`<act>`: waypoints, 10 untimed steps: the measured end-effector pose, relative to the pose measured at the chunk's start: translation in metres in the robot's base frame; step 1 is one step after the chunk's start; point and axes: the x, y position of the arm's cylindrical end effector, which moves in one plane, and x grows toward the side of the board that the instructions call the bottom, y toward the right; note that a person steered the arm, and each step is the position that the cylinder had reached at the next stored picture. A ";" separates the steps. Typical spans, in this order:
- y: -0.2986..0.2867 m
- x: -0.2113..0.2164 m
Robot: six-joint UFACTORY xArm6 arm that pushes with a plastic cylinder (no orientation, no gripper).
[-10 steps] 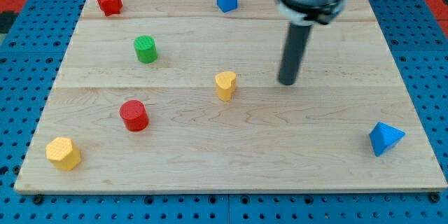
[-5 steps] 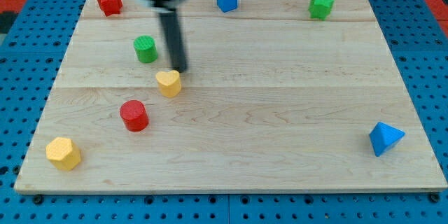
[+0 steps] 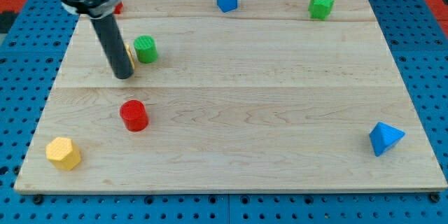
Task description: Slide the heart to the center left
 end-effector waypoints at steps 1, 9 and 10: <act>0.036 -0.019; 0.226 0.072; 0.236 0.152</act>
